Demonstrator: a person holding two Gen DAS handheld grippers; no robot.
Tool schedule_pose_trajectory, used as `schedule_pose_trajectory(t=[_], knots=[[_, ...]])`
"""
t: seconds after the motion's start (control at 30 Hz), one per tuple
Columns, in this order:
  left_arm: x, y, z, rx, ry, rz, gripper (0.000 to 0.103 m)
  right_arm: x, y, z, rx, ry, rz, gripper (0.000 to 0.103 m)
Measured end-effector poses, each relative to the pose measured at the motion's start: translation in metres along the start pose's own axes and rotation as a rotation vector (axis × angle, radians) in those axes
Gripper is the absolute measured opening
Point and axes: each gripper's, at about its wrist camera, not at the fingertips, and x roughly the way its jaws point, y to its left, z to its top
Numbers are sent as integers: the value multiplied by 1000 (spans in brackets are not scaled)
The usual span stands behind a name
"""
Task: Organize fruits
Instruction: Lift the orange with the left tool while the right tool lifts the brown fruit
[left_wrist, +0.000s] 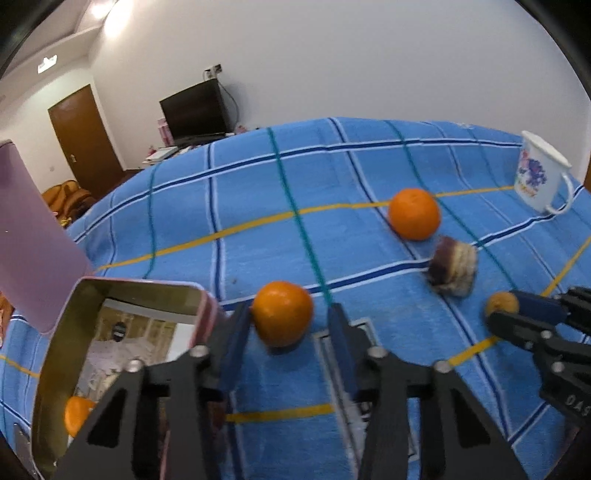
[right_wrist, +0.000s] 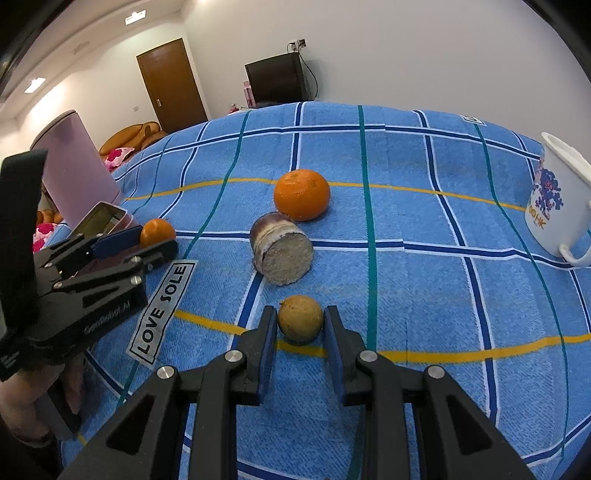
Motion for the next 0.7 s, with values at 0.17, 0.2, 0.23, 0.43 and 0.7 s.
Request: schedule_pose_trajectory(t=[0.17, 0.2, 0.23, 0.43, 0.7], knots=[[-2, 2, -2, -1, -3, -3, 35, -2, 1, -1, -5, -7, 0, 27], [-5, 3, -3, -8, -5, -20, 35, -3, 1, -1, -6, -11, -1, 27], [-7, 3, -5, -10, -7, -37, 35, -4, 1, -1, -8, -17, -5, 27], [-19, 1, -11, -21, -43, -111, 35, -8, 3, -2, -18, -37, -12, 27], [-46, -9, -20, 6, -132, -86, 35, -19, 5, -3, -36, -88, 2, 27]])
